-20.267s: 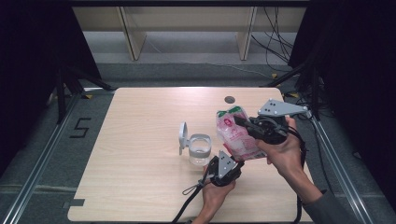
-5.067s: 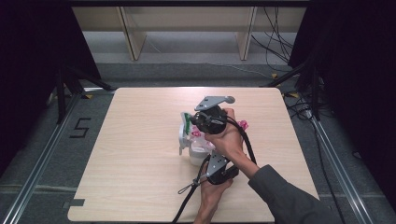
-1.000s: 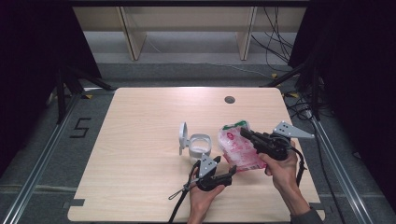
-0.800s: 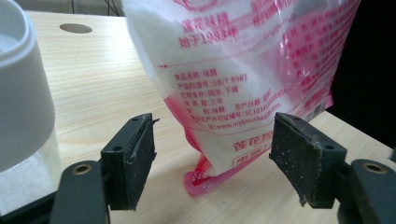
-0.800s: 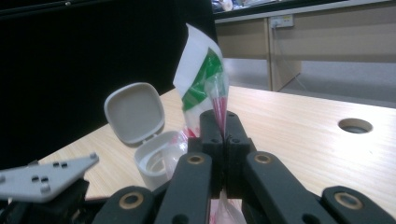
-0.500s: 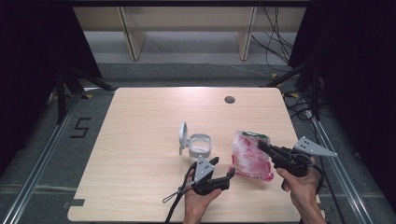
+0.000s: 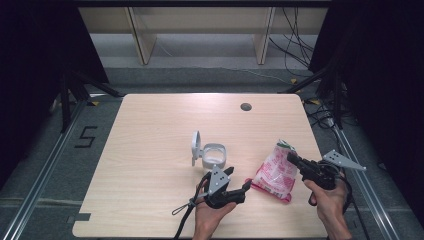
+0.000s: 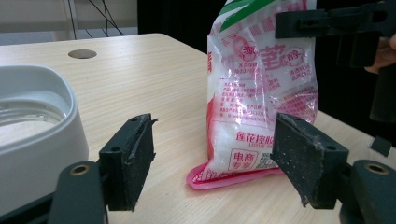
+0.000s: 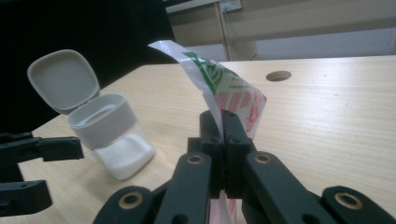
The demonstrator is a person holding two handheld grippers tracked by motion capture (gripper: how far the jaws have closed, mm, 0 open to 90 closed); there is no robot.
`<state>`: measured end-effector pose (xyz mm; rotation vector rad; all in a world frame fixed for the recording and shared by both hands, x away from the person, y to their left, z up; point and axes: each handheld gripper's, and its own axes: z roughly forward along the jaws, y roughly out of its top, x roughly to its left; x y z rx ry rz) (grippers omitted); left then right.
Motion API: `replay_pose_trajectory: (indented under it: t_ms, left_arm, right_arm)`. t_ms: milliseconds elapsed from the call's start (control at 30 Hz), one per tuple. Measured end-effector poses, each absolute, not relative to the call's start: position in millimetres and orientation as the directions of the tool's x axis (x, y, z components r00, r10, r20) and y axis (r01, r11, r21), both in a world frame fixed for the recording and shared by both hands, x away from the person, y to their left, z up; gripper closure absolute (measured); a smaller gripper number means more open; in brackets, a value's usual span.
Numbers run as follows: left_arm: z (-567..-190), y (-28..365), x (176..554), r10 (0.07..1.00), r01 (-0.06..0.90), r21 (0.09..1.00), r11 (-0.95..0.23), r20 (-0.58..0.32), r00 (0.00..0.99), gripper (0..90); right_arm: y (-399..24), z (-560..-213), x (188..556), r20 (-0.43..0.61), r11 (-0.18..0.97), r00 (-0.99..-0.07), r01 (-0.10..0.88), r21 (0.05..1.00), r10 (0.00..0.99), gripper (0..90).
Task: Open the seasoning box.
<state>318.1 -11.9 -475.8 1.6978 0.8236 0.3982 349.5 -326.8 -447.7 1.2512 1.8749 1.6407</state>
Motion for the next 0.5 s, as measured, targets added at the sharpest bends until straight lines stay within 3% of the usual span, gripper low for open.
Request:
replay_pose_trajectory:
  t_ms: [300,433,467,500]
  left_arm:
    - [-474.6,-19.0,320.1,0.649,0.316,0.936,-0.153,-0.146,0.746,29.2]
    - [-471.2,-16.6,320.2,0.645,0.293,0.93,-0.222,-0.085,0.759,29.6]
    - [-470.4,-15.4,321.2,0.649,0.304,0.928,-0.216,-0.097,0.754,29.7]
    - [-469.4,-13.8,322.0,0.652,0.308,0.927,-0.215,-0.098,0.752,29.6]
  right_arm:
    - [-337.8,-457.8,356.1,0.314,-0.099,-0.493,0.413,0.905,0.811,89.9]
    - [-340.9,-459.4,358.1,0.292,-0.084,-0.489,0.403,0.911,0.822,89.6]
    - [-338.5,-460.1,357.3,0.348,-0.132,-0.485,0.425,0.896,0.802,89.6]
    - [-340.6,-460.1,359.0,0.316,-0.102,-0.482,0.418,0.903,0.817,89.5]
